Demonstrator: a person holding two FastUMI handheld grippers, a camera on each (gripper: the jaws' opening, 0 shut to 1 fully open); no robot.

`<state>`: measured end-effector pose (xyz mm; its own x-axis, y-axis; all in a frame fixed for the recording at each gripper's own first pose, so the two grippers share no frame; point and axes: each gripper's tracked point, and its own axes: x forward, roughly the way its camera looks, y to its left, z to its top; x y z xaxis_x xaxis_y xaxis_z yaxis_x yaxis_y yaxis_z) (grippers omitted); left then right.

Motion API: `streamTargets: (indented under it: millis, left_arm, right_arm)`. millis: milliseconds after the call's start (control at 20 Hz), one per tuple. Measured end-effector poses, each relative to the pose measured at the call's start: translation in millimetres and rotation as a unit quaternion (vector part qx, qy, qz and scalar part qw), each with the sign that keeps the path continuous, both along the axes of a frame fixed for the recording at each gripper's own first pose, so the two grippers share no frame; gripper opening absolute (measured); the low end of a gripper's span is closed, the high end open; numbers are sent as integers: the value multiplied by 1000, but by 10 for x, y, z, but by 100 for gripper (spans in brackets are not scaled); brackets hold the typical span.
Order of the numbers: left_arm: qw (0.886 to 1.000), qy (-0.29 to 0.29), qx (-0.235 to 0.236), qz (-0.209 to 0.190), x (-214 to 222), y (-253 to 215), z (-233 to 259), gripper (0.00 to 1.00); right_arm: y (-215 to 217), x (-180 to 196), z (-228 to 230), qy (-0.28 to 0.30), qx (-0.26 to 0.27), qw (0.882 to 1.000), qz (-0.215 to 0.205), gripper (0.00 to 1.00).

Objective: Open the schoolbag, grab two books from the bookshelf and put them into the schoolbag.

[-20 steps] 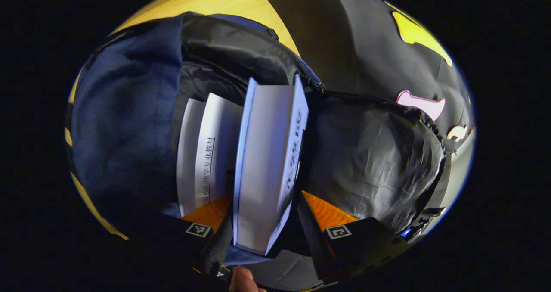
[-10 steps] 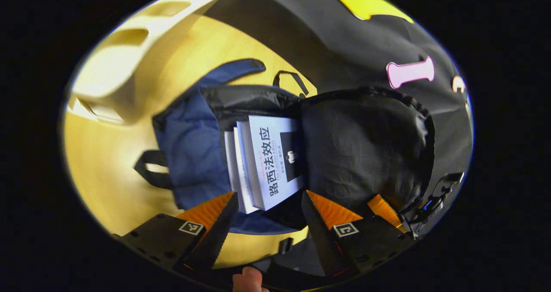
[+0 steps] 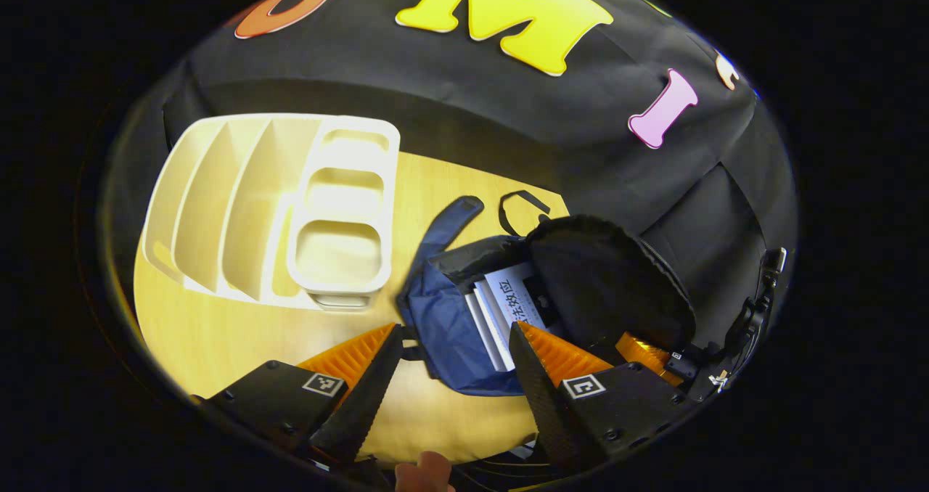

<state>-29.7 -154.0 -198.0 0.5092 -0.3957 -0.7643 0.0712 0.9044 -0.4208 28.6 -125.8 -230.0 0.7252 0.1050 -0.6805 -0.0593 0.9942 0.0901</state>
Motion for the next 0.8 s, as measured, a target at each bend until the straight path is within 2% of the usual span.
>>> streamTargets:
  millis: [150,200,250,300,350,400,450,600,700,800]
  left_arm:
    - [999,-21,25,12,-62,342,123,94]
    - [999,-28,36,16,-76,448,157,94]
    - [998,-36,43,20,-96,534,204,94]
    - [998,-43,50,23,-109,642,257,93]
    - [997,-48,55,27,-121,728,307,94]
    - [996,-52,59,30,-144,814,347,94]
    - [996,-54,63,30,-166,873,387,93]
    - [995,-52,75,28,-266,1071,513,93]
    - [994,-63,89,28,-281,1199,637,93]
    - [988,-102,110,41,-183,1322,844,93]
  right_arm:
    - [214,-56,-3,-3,-4,1000,11,7]
    - [320,-86,2,-4,2,1000,15,19]
    - [401,-100,9,-6,7,1000,19,19]
    - [501,-118,45,-9,12,1000,25,30]
    - [583,-127,67,-13,15,999,29,31]
    - [671,-128,118,-20,19,999,34,53]
    - [768,-128,164,-26,22,999,39,55]
    - [1027,-94,394,-56,28,997,55,87]
    - [1140,-16,652,-90,37,994,55,99]
    - [1172,52,939,-132,46,989,42,99]
